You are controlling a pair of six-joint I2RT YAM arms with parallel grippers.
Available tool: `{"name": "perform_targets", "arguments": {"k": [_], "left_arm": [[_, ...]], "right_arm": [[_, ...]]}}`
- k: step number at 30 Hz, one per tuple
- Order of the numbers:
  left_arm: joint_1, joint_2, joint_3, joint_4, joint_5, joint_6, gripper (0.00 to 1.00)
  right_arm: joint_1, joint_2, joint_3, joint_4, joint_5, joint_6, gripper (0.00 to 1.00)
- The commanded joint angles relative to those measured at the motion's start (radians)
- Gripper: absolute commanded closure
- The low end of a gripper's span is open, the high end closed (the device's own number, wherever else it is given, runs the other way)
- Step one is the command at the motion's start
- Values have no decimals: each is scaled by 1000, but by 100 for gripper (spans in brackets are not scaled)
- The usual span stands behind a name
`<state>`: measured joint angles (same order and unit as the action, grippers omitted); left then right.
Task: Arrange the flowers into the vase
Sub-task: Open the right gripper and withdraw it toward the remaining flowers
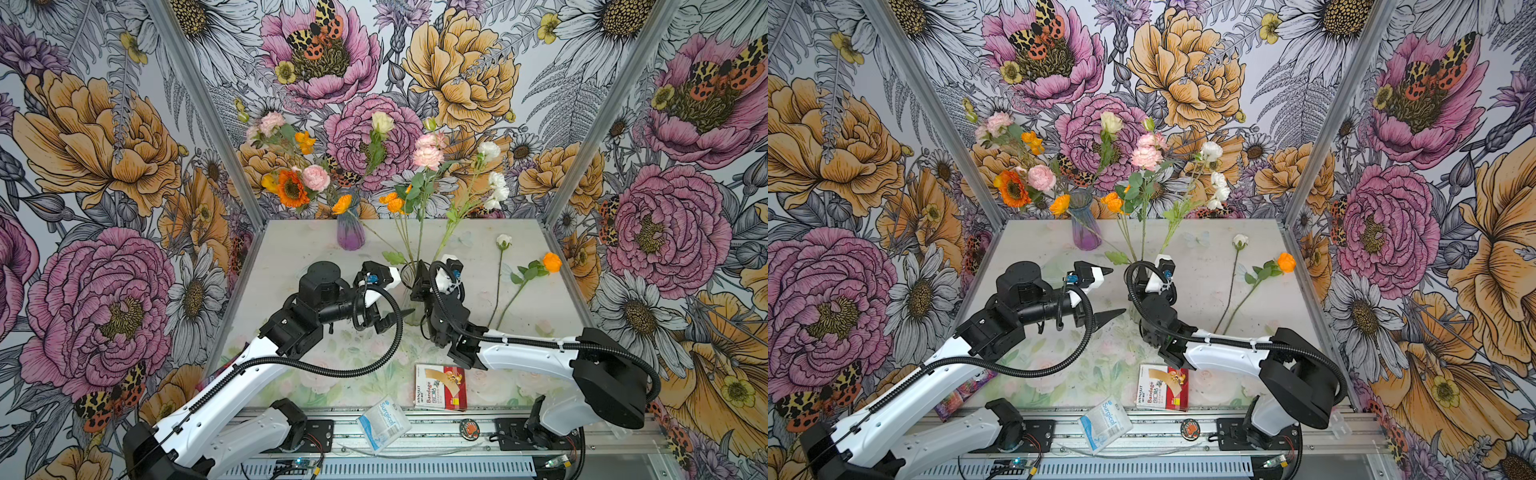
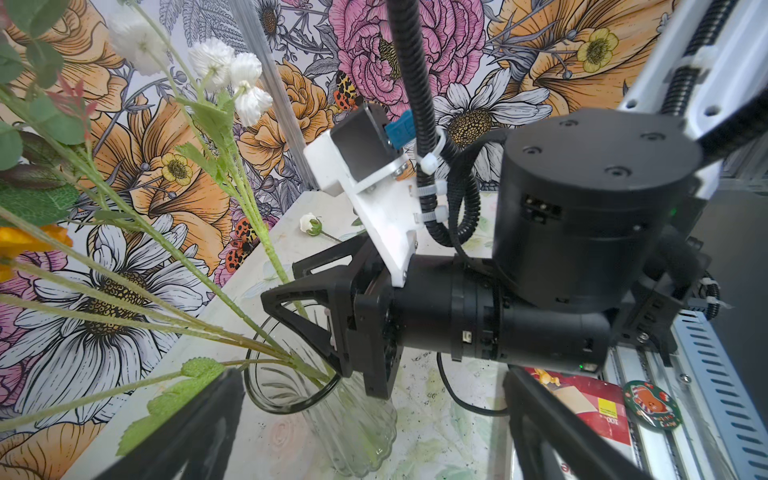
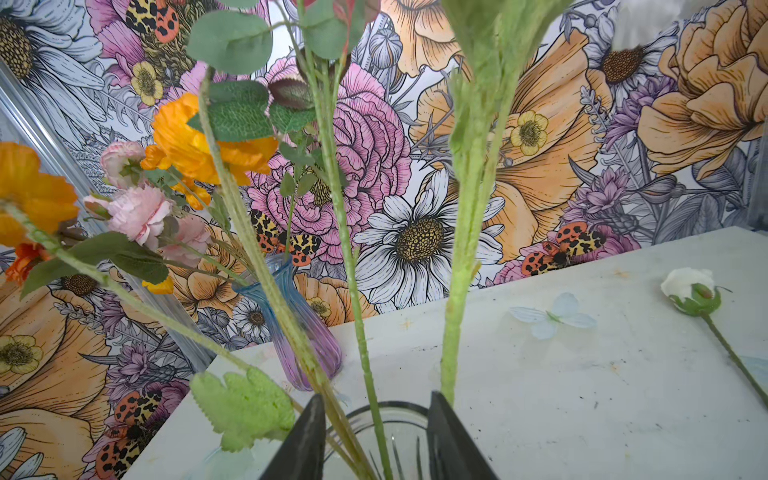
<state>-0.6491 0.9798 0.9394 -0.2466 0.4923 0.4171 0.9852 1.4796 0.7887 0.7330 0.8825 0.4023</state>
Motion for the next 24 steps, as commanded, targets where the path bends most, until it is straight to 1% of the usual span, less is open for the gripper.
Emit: {"name": "perform_targets", "arguments": {"k": [1, 4, 7, 8, 10, 11, 13, 16, 18, 20, 21, 22, 24], "left_arm": [[8, -10, 4, 0, 36, -14, 1], [7, -7, 4, 0, 37, -12, 1], [2, -2, 6, 0, 43, -14, 1], [-3, 3, 6, 0, 45, -15, 1], [-18, 11, 8, 0, 47, -20, 1], [-31, 17, 10, 0, 46, -23, 1], [-66, 33, 13, 0, 39, -26, 1], [-133, 72, 19, -2, -38, -34, 1], [-171, 105, 30, -12, -92, -36, 1], [-194, 129, 33, -13, -102, -38, 1], [-204, 138, 35, -13, -100, -39, 1], [-211, 144, 35, -13, -97, -38, 1], [-226, 145, 33, -17, -92, -28, 1]], "right_arm": [[6, -79, 27, -102, -15, 4, 52], [6, -162, 30, -238, -19, -2, 46], [-14, -268, 21, -419, 31, -11, 44], [-41, -309, 17, -513, 34, 11, 43], [-141, -383, 10, -728, 4, 103, 44], [-215, -425, -3, -814, -40, 141, 44], [-361, -484, -37, -915, -161, 174, 44], [-600, -503, -55, -1054, -349, 225, 44], [-753, -453, -54, -1114, -506, 249, 47], [-876, -379, -54, -1114, -659, 262, 50], [-927, -328, -48, -1112, -731, 269, 51], [-963, -278, -35, -1113, -779, 270, 51], [-1020, -143, 6, -1113, -879, 259, 55]]}}
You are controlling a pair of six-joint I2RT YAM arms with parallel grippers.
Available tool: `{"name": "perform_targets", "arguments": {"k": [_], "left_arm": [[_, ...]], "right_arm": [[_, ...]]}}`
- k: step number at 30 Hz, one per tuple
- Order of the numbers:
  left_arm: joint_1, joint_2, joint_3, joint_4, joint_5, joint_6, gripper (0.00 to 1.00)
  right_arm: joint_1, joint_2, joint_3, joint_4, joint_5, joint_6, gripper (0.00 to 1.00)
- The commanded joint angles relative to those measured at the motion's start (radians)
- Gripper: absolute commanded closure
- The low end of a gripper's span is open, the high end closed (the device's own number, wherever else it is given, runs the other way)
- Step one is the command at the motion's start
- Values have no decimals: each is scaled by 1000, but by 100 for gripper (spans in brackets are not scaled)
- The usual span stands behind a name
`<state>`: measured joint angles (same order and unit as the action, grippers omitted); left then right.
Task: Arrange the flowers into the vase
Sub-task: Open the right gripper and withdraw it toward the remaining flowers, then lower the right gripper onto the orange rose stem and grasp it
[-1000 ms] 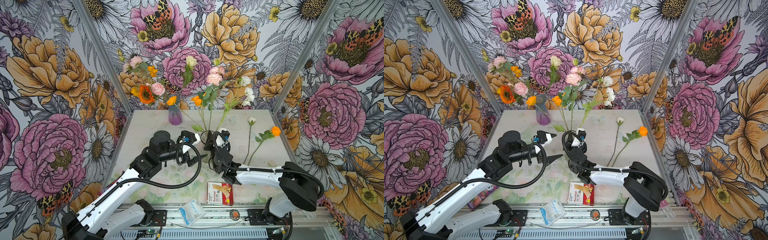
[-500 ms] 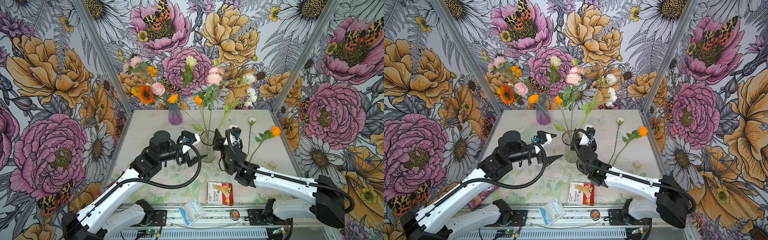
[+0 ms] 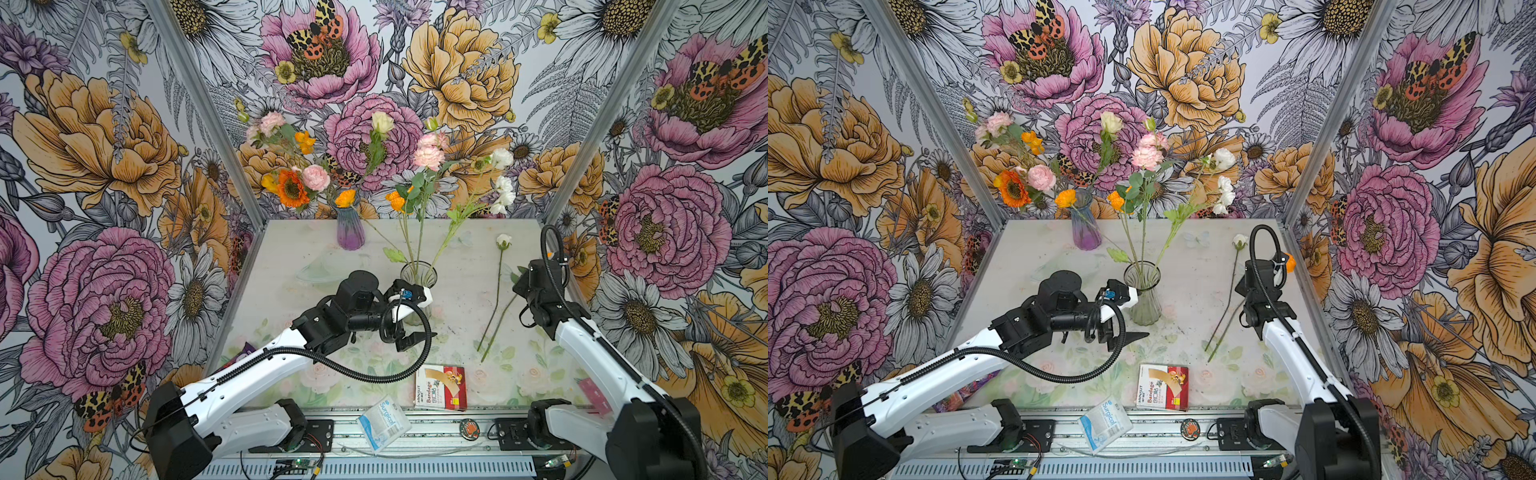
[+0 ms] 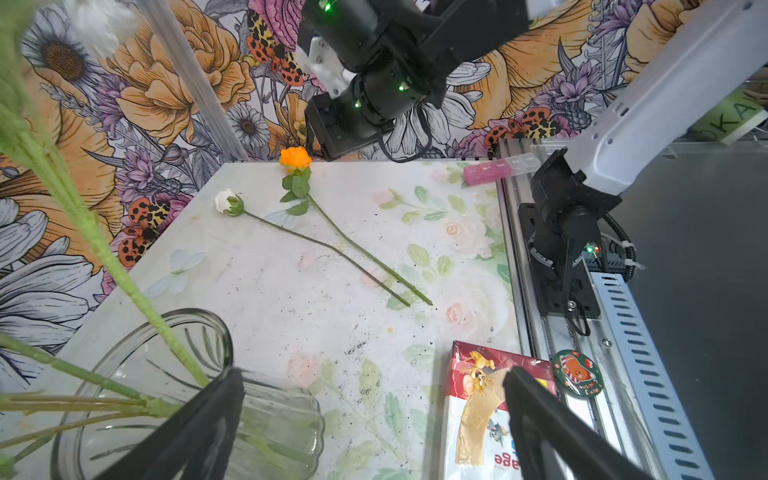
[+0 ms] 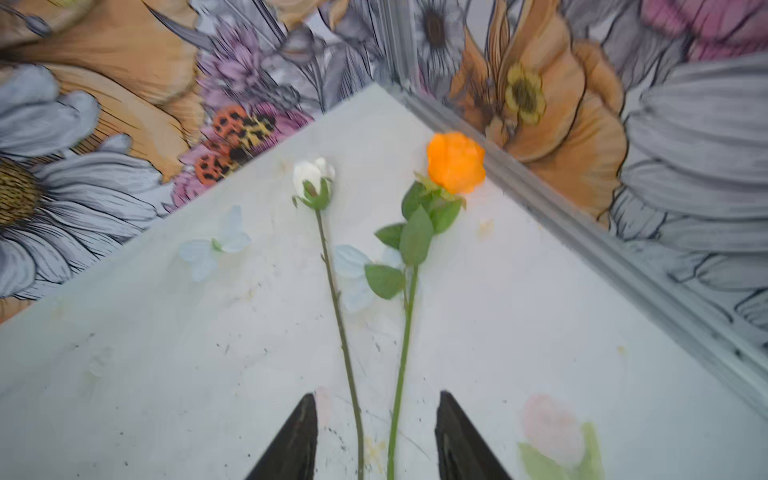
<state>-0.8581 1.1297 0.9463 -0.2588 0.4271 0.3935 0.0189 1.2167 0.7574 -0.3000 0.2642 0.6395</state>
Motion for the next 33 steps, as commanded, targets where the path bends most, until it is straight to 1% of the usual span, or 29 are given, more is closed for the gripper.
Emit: {"name": "perform_targets", "arguments": {"k": [1, 2, 4, 7, 11, 14, 17, 24, 25, 26, 29, 31, 33], "left_arm": [[-24, -6, 26, -9, -23, 3, 1], [-31, -11, 24, -11, -24, 10, 1], [-44, -19, 18, -14, -29, 21, 1], [-56, -24, 16, -24, -48, 35, 1], [-56, -20, 20, -25, -32, 34, 1], [-59, -20, 19, -27, -32, 35, 1], [-61, -21, 19, -31, -36, 38, 1], [-62, -25, 21, -32, -30, 41, 1], [-62, -25, 20, -33, -29, 41, 1], [-62, -24, 20, -32, -29, 40, 1], [-62, -24, 20, -33, -32, 40, 1], [-62, -24, 18, -33, -34, 42, 1], [-64, -25, 19, -33, -34, 42, 1]], "right_arm": [[-69, 174, 57, -80, -287, 14, 57], [-77, 237, 76, -81, -301, 10, 59], [-82, 303, 100, -79, -287, 7, 59], [-83, 356, 122, -66, -236, 5, 58], [-96, 421, 172, -68, -238, 6, 59], [-103, 461, 197, -68, -229, 10, 59], [-115, 492, 215, -68, -246, 8, 59], [-117, 514, 198, -67, -249, 3, 61], [-117, 523, 201, -68, -249, -1, 63], [-119, 535, 208, -69, -254, -2, 68], [-120, 556, 219, -68, -279, 0, 87], [-119, 554, 221, -67, -277, 2, 92], [-119, 537, 216, -68, -272, -1, 94]]}}
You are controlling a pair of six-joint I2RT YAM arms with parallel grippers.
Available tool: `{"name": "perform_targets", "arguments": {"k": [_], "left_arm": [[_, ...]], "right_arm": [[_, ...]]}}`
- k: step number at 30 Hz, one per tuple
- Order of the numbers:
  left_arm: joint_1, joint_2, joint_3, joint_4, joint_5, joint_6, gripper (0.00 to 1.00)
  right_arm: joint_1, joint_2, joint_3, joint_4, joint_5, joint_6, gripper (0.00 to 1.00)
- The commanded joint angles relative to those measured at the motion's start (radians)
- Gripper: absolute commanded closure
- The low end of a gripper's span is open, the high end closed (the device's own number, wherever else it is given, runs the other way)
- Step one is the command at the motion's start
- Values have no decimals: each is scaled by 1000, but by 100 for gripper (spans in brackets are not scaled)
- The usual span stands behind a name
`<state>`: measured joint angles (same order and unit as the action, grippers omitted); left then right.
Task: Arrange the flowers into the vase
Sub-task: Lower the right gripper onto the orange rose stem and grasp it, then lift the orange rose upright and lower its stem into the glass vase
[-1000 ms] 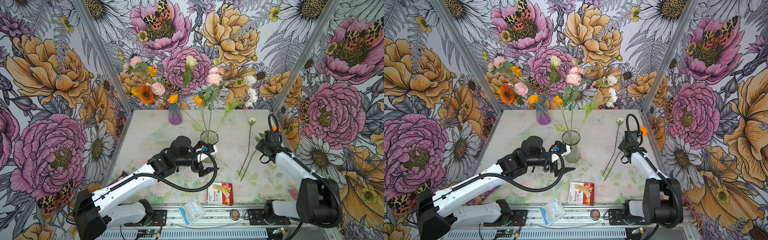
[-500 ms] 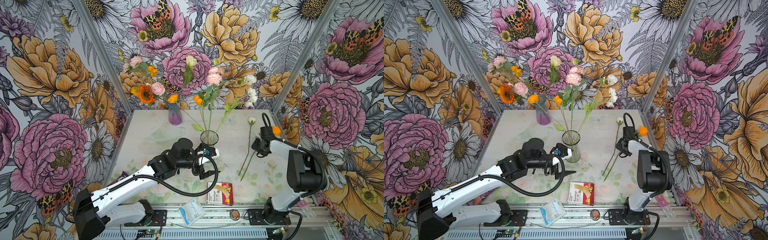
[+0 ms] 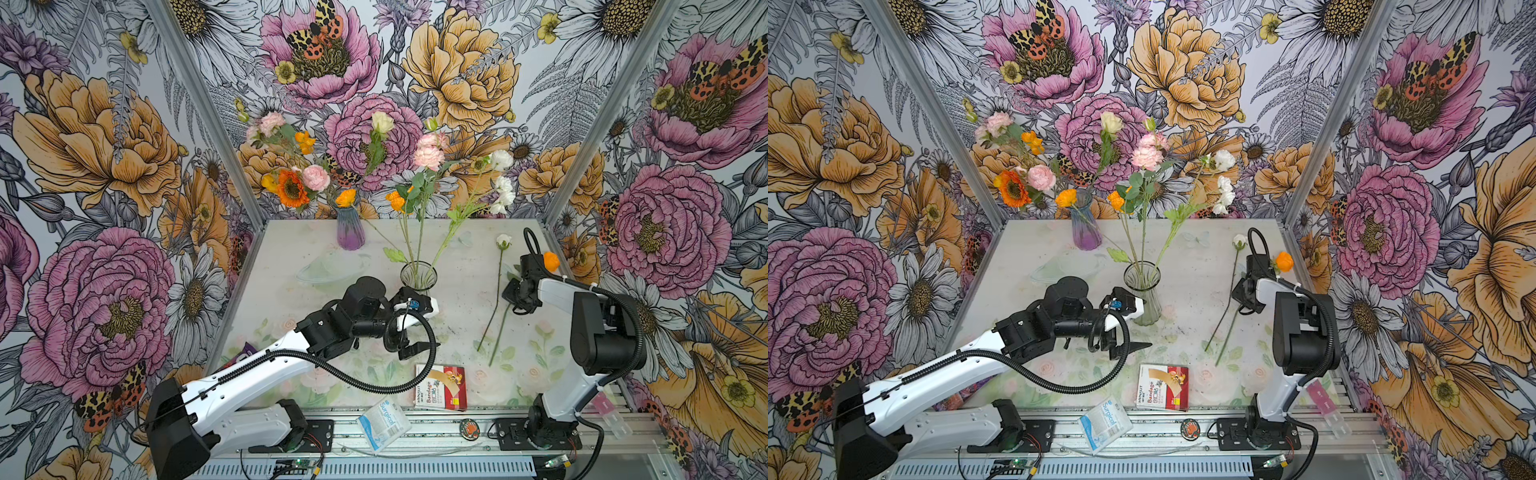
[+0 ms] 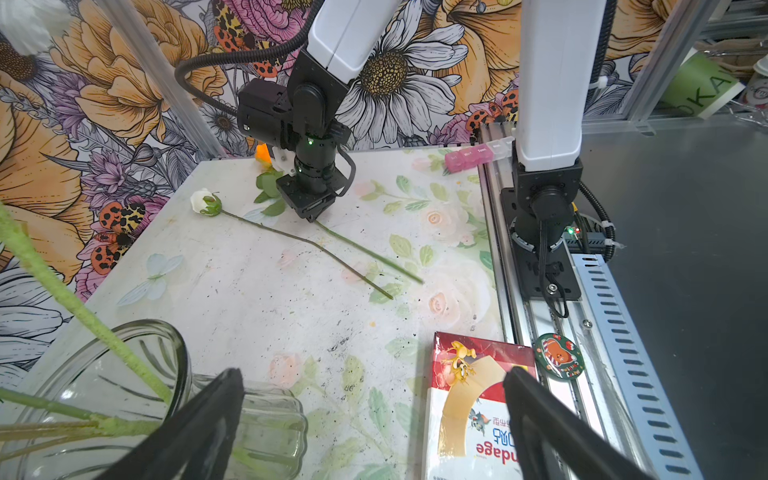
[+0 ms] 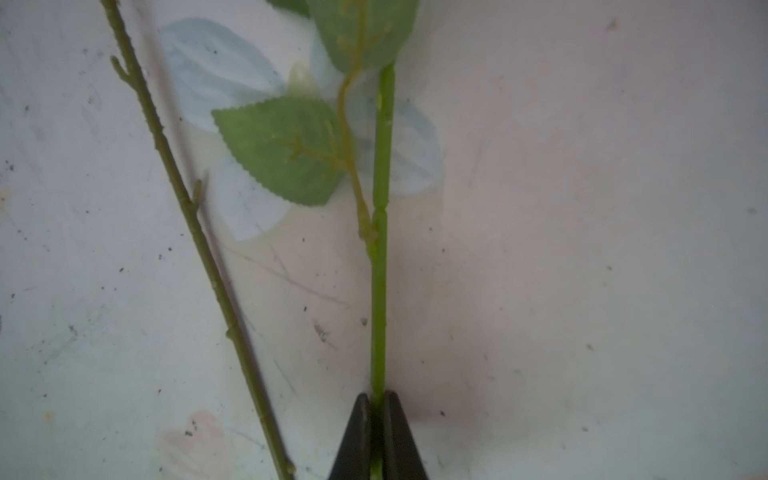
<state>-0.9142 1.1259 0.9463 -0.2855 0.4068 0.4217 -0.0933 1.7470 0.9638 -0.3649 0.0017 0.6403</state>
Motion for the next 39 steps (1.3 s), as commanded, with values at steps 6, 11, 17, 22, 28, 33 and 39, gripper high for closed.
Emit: {"name": "perform_targets", "arguments": {"k": [6, 11, 17, 22, 28, 33, 39], "left_arm": [[-8, -19, 19, -6, -13, 14, 1], [-5, -35, 17, -14, -26, 29, 1], [44, -80, 16, -32, -16, 46, 1], [152, -145, 20, -30, 63, 28, 1], [227, -191, 16, -30, 76, 25, 1], [257, -209, 13, -29, 79, 26, 1], [270, -206, 12, -29, 86, 23, 1]], "right_arm": [[-8, -118, -8, -34, -6, -16, 100], [2, -338, -61, -42, 42, -6, 100], [119, -653, -24, -29, 250, -89, 100], [267, -846, 9, 125, 375, -201, 100], [423, -928, -53, 559, 204, -379, 100], [586, -822, 26, 706, 55, -534, 100], [727, -665, 134, 831, -16, -620, 100]]}}
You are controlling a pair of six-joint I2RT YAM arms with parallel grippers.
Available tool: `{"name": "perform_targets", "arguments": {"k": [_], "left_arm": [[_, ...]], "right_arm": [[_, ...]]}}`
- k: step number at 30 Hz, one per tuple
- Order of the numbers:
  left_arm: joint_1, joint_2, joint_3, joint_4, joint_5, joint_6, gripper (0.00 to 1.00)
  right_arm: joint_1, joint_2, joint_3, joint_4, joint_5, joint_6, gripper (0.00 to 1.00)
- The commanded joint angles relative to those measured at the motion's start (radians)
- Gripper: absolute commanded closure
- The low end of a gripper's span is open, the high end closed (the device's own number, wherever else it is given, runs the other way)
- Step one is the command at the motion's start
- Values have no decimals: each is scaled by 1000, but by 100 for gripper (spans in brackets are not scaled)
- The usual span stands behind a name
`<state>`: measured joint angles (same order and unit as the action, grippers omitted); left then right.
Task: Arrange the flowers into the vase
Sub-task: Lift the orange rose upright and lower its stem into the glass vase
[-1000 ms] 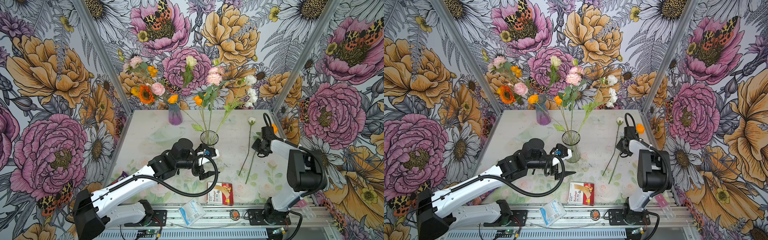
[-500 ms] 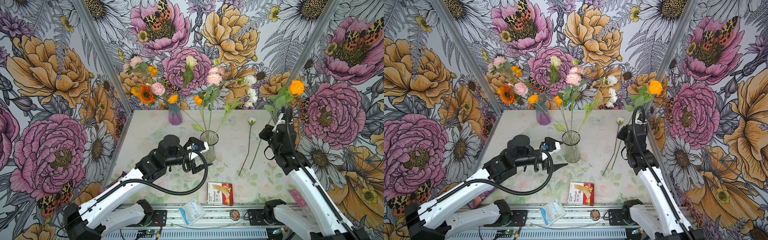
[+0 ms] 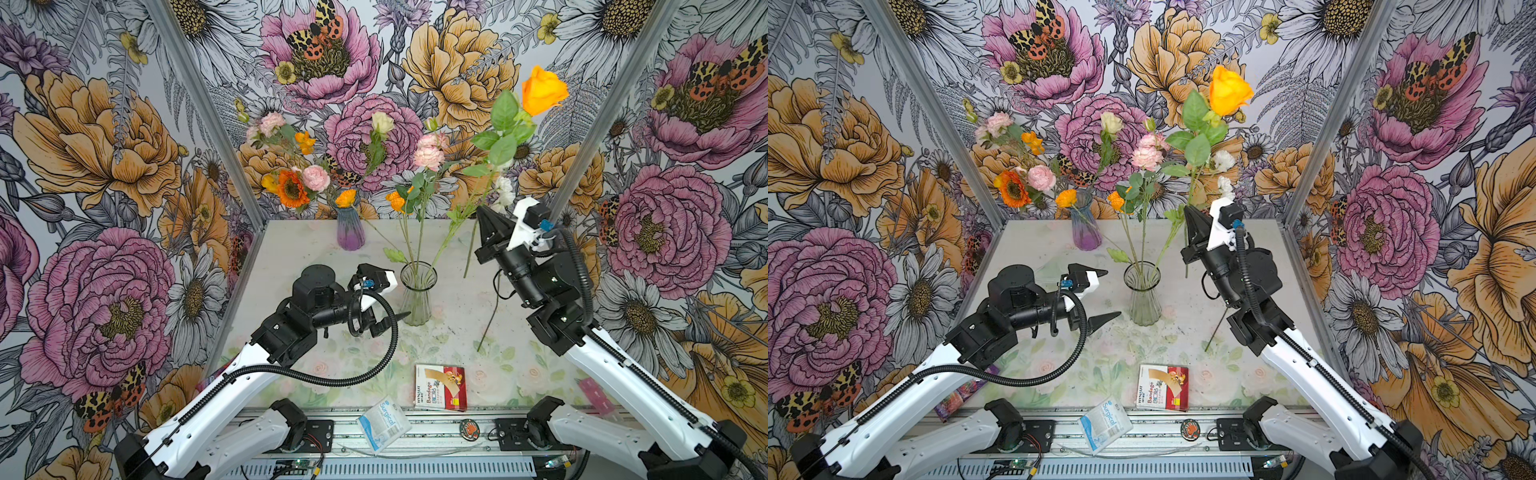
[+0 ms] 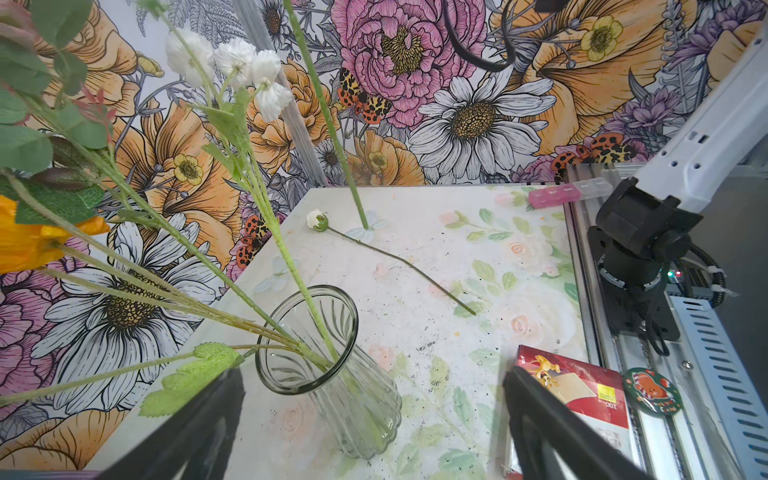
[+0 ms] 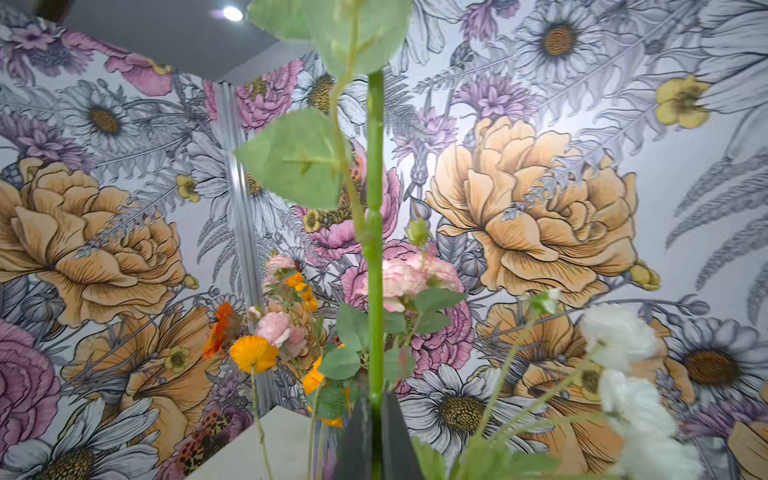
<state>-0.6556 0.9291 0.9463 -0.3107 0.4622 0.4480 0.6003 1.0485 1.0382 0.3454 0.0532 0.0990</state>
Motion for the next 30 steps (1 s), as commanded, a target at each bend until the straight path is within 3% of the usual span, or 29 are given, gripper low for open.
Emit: {"name": "perform_targets", "arguments": {"k": [1, 13, 30], "left_arm": [[11, -6, 12, -4, 32, -4, 1], [35, -3, 18, -3, 65, -14, 1], [43, 5, 22, -2, 82, -21, 1]], "right_arm": [[42, 64, 83, 122, -82, -74, 100], [100, 249, 160, 133, -130, 20, 100], [128, 351, 186, -53, -161, 3, 100]]}}
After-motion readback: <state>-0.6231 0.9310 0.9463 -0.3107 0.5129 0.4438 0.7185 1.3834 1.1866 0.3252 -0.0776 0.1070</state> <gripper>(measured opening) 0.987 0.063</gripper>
